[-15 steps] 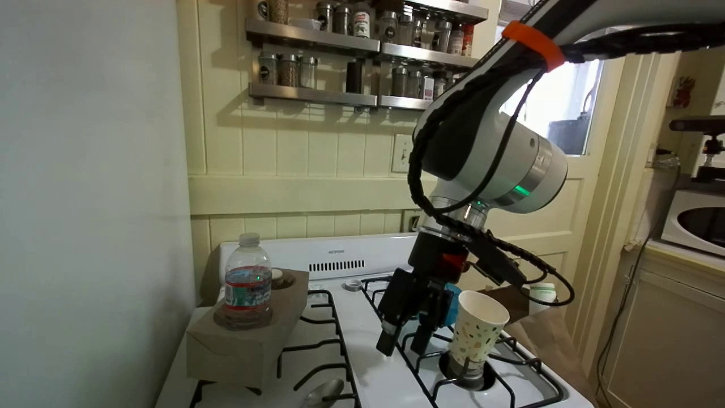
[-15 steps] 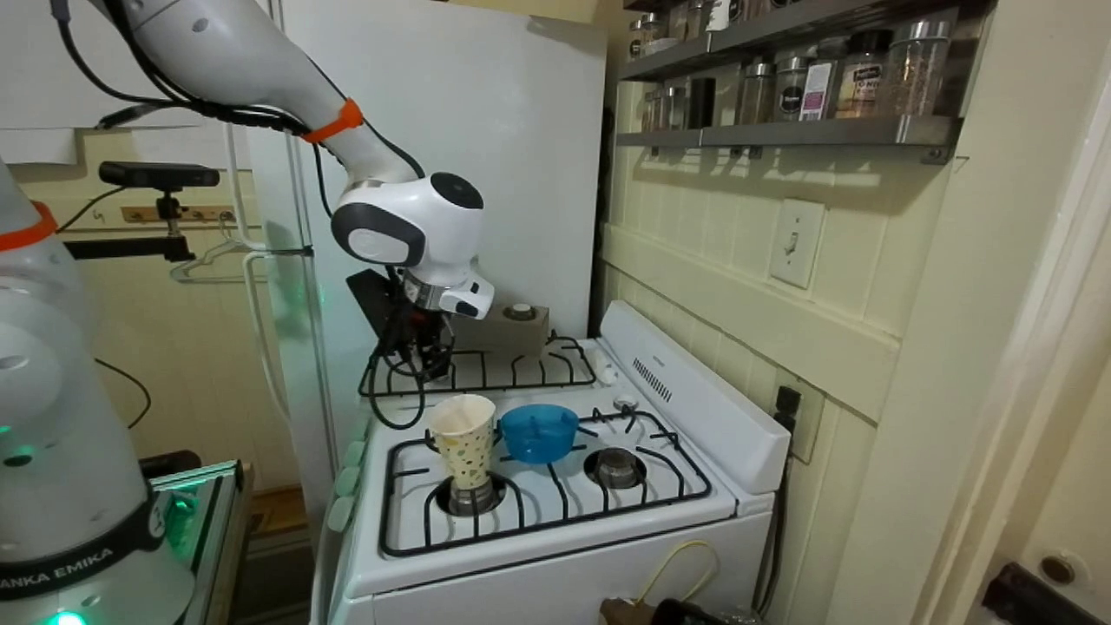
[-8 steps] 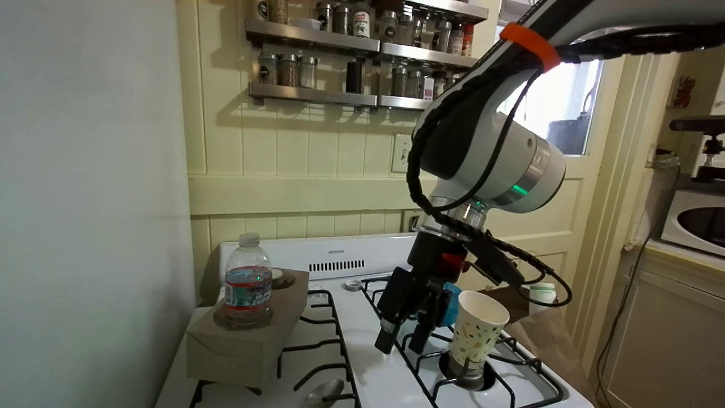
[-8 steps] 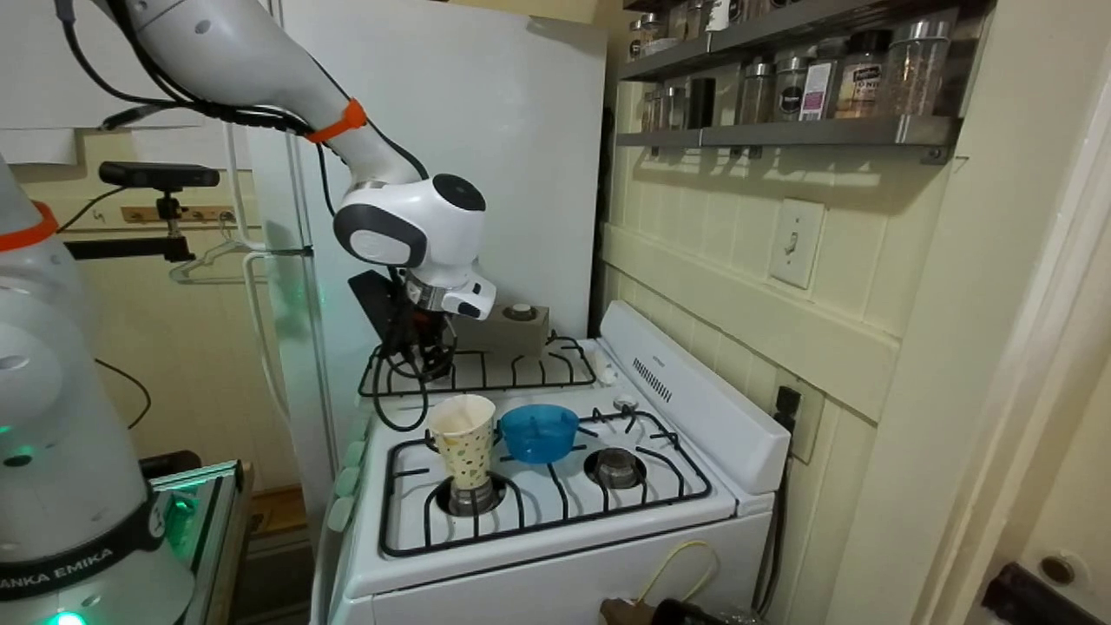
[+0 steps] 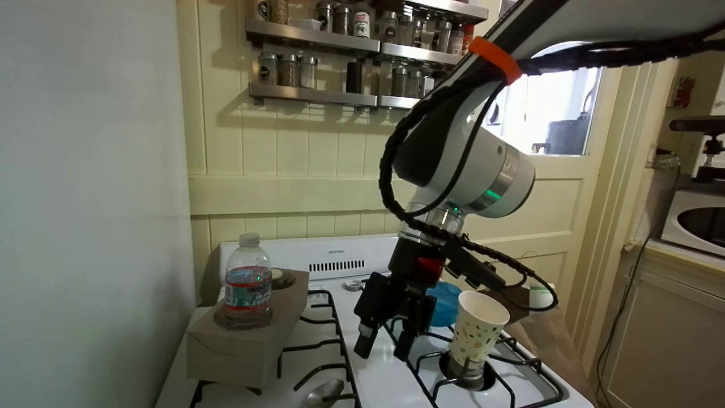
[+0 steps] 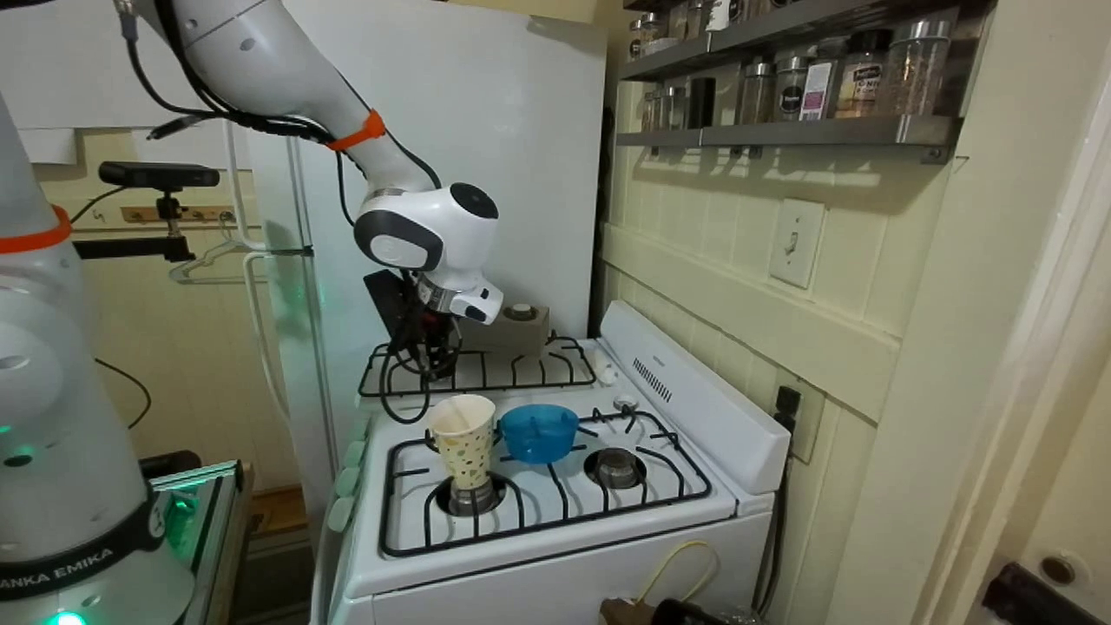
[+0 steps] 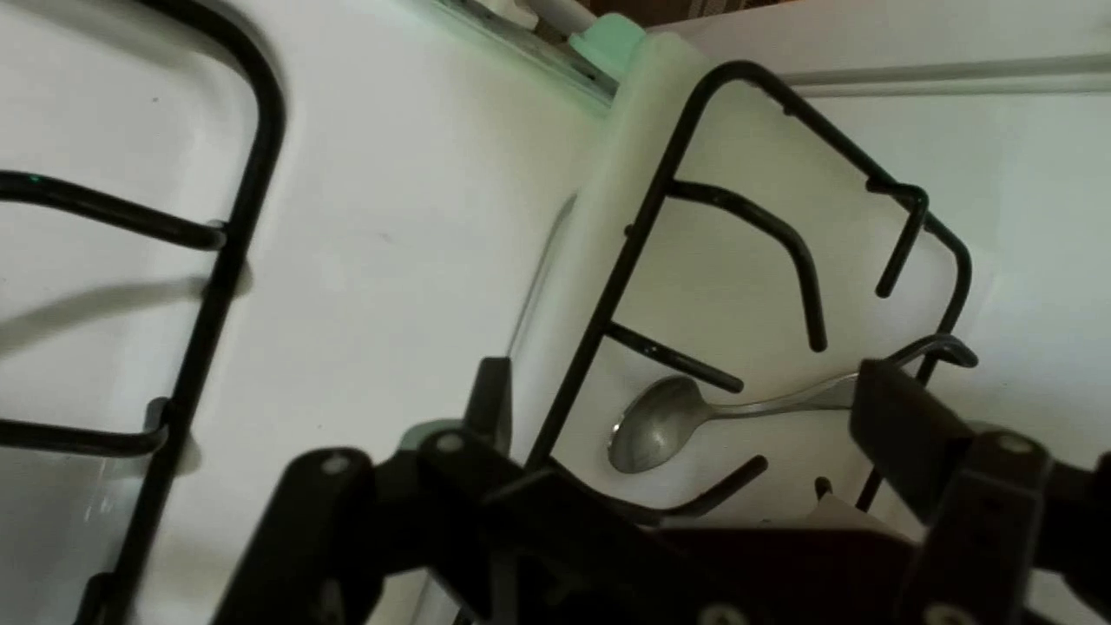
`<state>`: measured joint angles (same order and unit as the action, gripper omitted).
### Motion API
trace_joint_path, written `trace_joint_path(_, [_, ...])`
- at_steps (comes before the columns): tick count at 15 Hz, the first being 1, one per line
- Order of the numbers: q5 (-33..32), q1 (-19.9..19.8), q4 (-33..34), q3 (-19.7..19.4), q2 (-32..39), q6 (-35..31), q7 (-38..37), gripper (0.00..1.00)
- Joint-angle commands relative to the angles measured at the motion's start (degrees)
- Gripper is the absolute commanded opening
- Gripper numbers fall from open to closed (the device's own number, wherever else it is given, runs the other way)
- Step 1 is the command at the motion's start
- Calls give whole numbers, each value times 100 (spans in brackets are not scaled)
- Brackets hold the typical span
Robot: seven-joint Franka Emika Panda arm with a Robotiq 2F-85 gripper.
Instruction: Place the spoon inside the cup
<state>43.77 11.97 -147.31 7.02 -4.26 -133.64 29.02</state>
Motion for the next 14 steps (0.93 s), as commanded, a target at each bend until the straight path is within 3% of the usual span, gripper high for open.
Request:
trace_joint_path(1, [2, 7, 234, 162, 363, 34, -331, 96])
trace_joint_path(5, [51, -36, 344, 236, 597, -185, -422, 84])
trace_joint_path(7, [29, -56, 386, 240, 703, -339, -392, 70])
trace_joint_path(9, [2, -54, 423, 267, 800, -574, -443, 73])
trace_joint_path(10, [-26, -39, 432, 288, 848, -731, -488, 67])
trace_joint_path(12, [-44, -17, 433, 348, 939, -1043, -538, 68])
trace_joint_path(13, [-42, -8, 436, 389, 979, -1160, -558, 59])
trace_joint_path(14, [-62, -5, 444, 426, 1007, -1229, -590, 63])
